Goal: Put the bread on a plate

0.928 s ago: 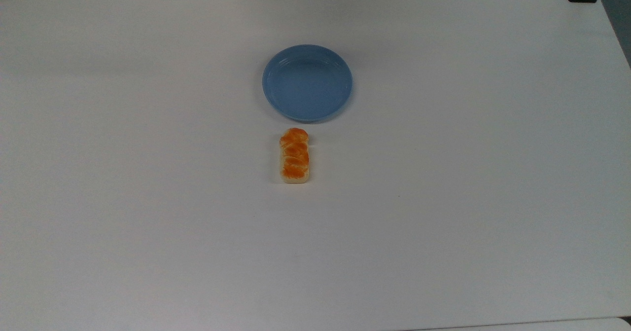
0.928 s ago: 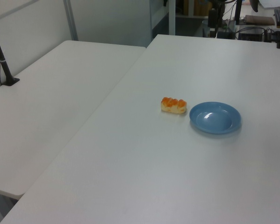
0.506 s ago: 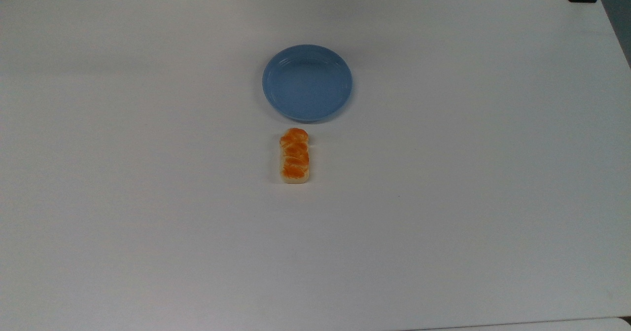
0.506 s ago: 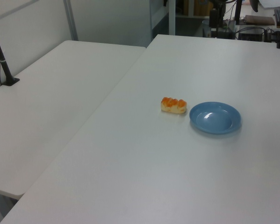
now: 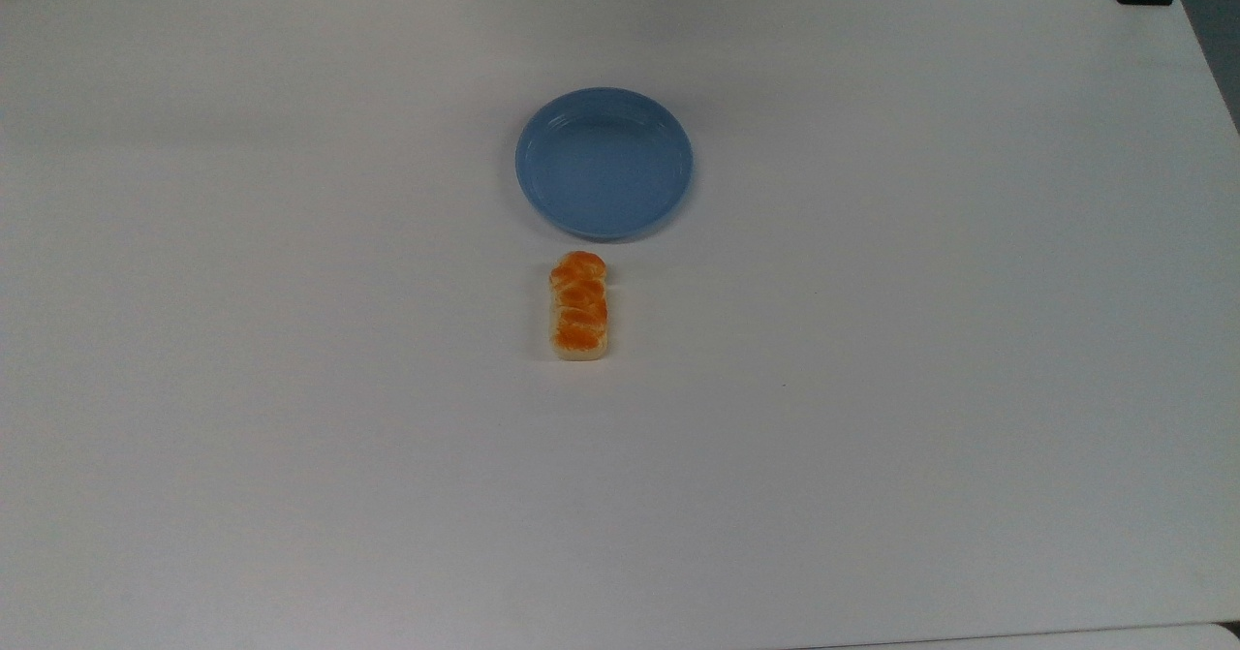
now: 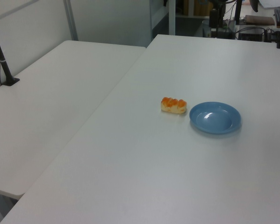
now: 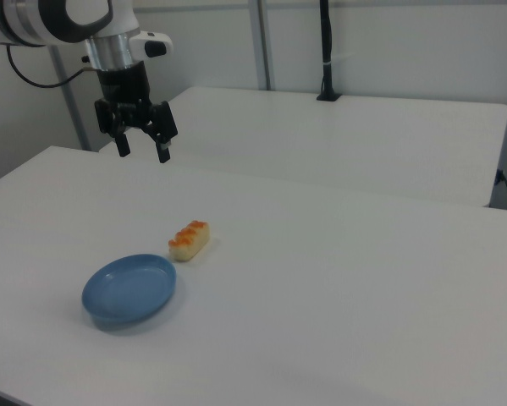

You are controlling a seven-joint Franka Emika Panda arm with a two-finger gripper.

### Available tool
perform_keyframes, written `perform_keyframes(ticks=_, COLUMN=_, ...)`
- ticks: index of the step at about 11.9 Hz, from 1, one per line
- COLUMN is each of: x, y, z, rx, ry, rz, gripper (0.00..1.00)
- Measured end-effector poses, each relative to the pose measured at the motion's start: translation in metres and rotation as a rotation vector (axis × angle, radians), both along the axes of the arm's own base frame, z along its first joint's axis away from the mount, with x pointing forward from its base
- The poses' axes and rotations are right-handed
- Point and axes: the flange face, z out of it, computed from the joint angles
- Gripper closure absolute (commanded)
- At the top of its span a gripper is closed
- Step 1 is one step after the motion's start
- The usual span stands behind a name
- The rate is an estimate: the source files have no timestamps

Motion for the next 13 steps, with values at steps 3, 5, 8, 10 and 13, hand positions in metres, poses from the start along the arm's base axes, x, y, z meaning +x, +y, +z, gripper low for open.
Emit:
perform_keyframes(ticks=3, x=0.003, y=0.0, z=-0.004, rx=0.003, ry=0.004, rz=0.011, gripper=0.0)
perform_keyframes(ticks=5, x=0.011, y=0.001, z=-0.011, rx=0.003, ry=-0.01, rz=0.018, gripper=0.0)
perform_keyframes(ticks=8, x=0.03, y=0.004, z=-0.029, rx=0.002, ry=-0.036, rz=0.03, gripper=0.0)
perform_keyframes(ticks=10, x=0.043, y=0.009, z=-0.049, rx=0.003, ry=-0.031, rz=0.039, gripper=0.0)
perform_keyframes(ticks=13, x=0.064, y=0.016, z=-0.082, rx=0.005, ry=-0.038, rz=0.054, gripper=0.0)
